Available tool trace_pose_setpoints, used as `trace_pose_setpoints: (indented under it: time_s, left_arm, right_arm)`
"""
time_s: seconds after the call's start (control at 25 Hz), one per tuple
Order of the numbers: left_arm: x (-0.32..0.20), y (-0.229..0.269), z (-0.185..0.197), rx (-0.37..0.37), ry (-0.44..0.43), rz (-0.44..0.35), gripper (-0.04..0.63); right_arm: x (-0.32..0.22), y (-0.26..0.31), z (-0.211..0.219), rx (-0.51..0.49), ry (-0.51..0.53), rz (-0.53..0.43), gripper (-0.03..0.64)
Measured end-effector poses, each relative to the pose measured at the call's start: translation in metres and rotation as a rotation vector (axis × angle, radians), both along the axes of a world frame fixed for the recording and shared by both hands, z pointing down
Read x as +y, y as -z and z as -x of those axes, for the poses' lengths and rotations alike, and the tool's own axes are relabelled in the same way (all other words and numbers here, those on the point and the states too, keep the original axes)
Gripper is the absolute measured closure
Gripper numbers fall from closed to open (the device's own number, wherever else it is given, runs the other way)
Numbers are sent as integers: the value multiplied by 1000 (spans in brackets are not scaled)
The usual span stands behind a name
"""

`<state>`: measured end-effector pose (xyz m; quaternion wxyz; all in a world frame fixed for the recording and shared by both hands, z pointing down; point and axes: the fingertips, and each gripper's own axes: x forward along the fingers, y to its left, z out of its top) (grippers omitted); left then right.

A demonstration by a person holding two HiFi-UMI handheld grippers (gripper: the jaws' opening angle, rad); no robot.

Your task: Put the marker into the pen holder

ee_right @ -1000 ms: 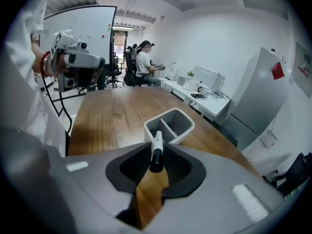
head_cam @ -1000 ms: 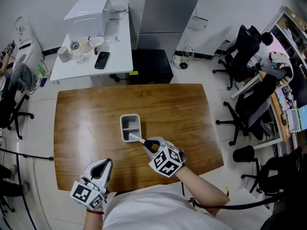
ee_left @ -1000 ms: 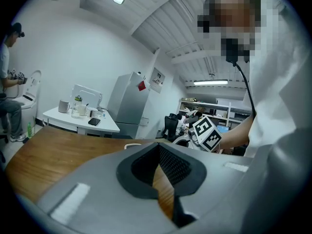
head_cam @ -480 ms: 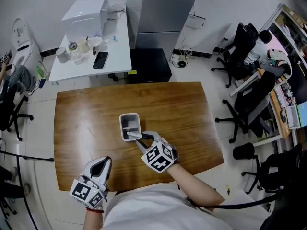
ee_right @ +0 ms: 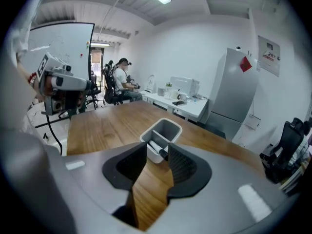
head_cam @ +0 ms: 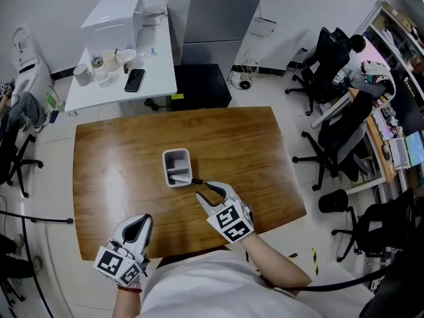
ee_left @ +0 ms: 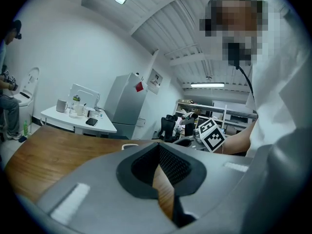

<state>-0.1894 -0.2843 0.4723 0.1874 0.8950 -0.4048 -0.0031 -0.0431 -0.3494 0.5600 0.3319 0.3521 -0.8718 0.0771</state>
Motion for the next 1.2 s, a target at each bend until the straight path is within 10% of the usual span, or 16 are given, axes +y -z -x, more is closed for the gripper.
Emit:
trace_pose_setpoints:
  time_s: [0.4,0.8,1.2]
  left_arm:
    - [54,14,8,15,-100,-79,598]
    - [94,23,-11,-1,-118,-102,598]
    - [190,33,-62,29,-82,-134,598]
  right_arm:
    - [72,57,18,-258,-48,-157,533]
    - [128,80,-37,-338,-160,-198,541]
    - [233,74,-69,-343,-47,-146,546]
